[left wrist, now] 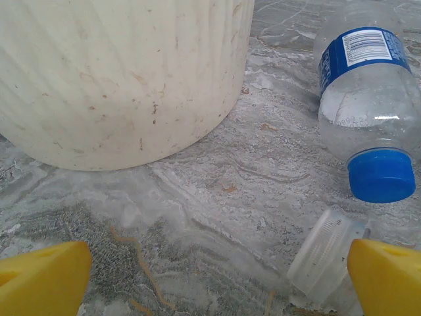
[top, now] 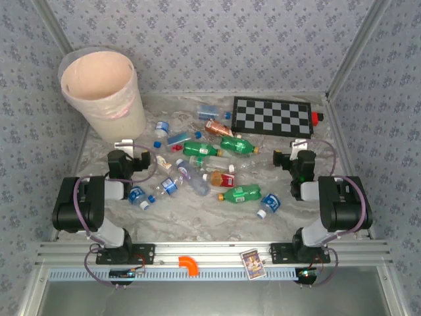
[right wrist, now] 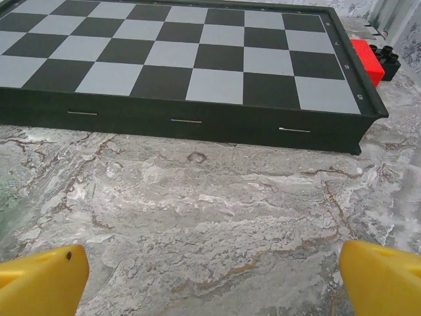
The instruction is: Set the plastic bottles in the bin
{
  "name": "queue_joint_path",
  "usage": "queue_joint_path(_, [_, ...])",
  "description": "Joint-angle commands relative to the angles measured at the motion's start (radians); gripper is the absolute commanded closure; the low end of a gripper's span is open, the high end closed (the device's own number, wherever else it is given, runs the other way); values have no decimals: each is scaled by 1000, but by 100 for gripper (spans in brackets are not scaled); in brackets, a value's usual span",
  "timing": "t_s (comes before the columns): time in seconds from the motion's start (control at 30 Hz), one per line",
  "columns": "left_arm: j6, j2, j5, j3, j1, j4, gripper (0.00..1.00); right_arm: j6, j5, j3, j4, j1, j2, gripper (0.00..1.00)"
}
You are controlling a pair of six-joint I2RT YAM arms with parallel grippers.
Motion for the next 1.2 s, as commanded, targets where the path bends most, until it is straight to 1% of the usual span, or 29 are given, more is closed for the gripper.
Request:
queue_joint_path(0.0, [-12,-4,-1,28,0,5,0,-8,-11,21,-8,-4,-2,0])
queue_joint_path(0.73, [-12,-3,0,28,-1,5,0,-6,-15,22,-9,-6,-3,0])
queue_joint_path(1.17, [-11,-4,0,27,1,5,0,1,-45,27,-17,-18,-1,0])
